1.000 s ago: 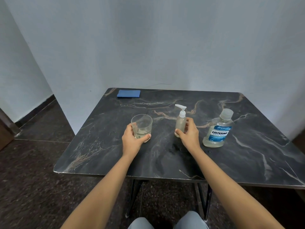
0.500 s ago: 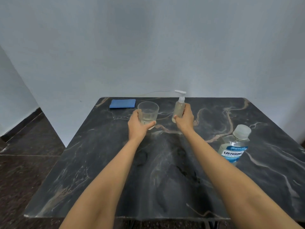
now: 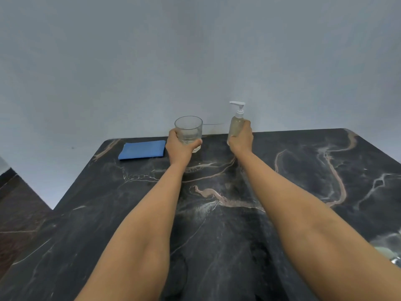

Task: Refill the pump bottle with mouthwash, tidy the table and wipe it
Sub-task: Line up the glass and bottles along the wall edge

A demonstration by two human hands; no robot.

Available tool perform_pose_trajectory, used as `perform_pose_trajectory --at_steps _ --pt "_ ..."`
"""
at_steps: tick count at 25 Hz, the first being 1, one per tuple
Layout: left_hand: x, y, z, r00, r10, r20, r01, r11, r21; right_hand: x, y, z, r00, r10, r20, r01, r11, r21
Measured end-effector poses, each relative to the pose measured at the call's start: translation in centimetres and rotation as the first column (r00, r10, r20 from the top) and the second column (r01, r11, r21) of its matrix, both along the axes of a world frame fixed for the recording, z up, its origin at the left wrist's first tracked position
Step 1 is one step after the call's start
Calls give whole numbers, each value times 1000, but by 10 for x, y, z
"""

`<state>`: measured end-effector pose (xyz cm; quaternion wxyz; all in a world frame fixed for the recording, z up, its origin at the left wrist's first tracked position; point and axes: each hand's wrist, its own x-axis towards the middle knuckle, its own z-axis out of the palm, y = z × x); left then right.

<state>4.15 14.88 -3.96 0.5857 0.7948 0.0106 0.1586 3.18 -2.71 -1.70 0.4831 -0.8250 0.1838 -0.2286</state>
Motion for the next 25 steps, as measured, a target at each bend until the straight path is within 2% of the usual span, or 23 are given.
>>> perform_pose_trajectory --at_steps 9,14,19,25 --pt "26 -7 -9 999 -17 -35 18 1000 15 16 -7 -21 999 39 -3 -39 997 -68" --pt "11 -5 7 988 -64 -140 79 991 104 0 2 -14 998 20 -53 -20 1000 3" --pt "-52 -3 23 985 -16 -169 36 993 114 -61 23 12 998 50 -48 -48 998 40" --pt "-171 -2 38 981 -53 -188 80 987 140 -190 34 28 990 143 -8 -143 990 13"
